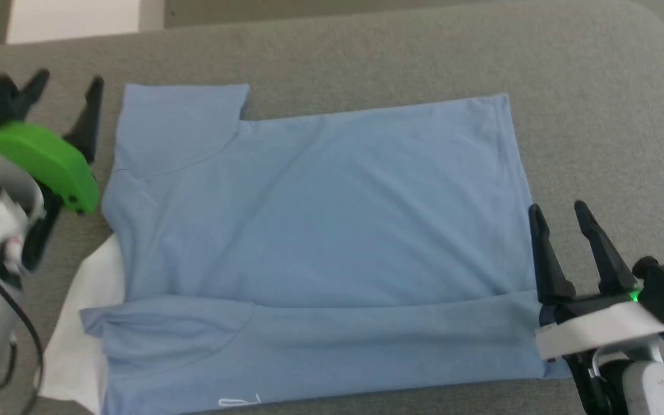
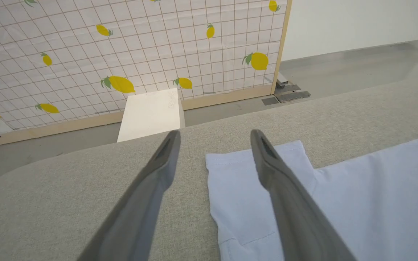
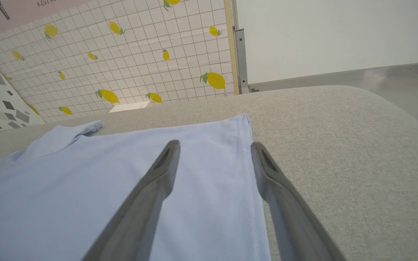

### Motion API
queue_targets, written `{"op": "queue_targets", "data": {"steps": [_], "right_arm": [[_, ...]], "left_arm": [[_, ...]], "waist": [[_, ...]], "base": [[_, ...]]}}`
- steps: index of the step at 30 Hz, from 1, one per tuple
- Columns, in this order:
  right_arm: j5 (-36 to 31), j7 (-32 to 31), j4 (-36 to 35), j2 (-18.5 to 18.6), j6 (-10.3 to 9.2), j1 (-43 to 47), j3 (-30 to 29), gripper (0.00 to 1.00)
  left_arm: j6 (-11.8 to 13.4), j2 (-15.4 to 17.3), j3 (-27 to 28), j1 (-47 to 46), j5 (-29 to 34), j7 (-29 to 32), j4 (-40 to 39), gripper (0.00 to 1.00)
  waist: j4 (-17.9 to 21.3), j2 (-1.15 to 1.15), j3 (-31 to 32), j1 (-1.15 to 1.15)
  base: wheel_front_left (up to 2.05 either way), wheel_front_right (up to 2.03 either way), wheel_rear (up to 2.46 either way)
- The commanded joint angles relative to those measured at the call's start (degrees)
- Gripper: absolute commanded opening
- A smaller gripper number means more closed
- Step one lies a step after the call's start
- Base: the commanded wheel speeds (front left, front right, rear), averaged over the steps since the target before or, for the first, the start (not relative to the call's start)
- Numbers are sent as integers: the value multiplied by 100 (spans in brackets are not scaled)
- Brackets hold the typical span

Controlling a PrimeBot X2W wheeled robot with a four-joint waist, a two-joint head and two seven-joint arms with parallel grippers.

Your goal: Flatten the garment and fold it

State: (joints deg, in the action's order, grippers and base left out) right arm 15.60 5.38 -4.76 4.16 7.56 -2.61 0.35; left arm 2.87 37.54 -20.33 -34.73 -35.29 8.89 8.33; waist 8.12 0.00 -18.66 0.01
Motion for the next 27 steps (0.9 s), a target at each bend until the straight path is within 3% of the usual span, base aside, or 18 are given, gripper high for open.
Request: {"op": "queue_targets", "data": {"steps": [1,5,10,14,21,25,26,27], "right_arm": [[-59,29,12,25,-8,-151,65,100],[-63,6,-13,60,-8,-399,298,100],[-38,-34,-78,66,-8,-612,476,100],[-20,-63,-115,59,-8,-696,557,100],[38,-49,-111,30,-8,-796,651,100],[60,-38,-58,14,-8,-865,707,100],[65,-35,-44,11,-8,-881,713,100],[71,-36,-30,10,-8,-904,718,100]], "left_arm": [[-75,63,-40,-260,10,153,140,100],[-232,167,-119,-919,-82,861,607,100],[-62,252,-137,-1399,-213,1791,932,100],[227,317,-101,-1648,-309,2474,1078,100],[1024,402,-45,-1838,-346,3542,1104,100],[1280,480,-27,-1760,-402,3933,948,100],[1296,500,-38,-1736,-421,4017,893,91],[1300,527,-56,-1706,-438,4106,814,17]], "waist": [[390,0,-513,-1],[598,0,-801,-1],[776,0,-1061,-1],[852,0,-1223,-1],[929,0,-1469,-1],[955,0,-1554,-1],[955,0,-1565,-1],[950,0,-1576,-1]], "base": [[0,0,0],[0,0,0],[0,0,0],[0,0,0],[0,0,0],[0,0,0],[0,0,0],[0,0,0]]}}
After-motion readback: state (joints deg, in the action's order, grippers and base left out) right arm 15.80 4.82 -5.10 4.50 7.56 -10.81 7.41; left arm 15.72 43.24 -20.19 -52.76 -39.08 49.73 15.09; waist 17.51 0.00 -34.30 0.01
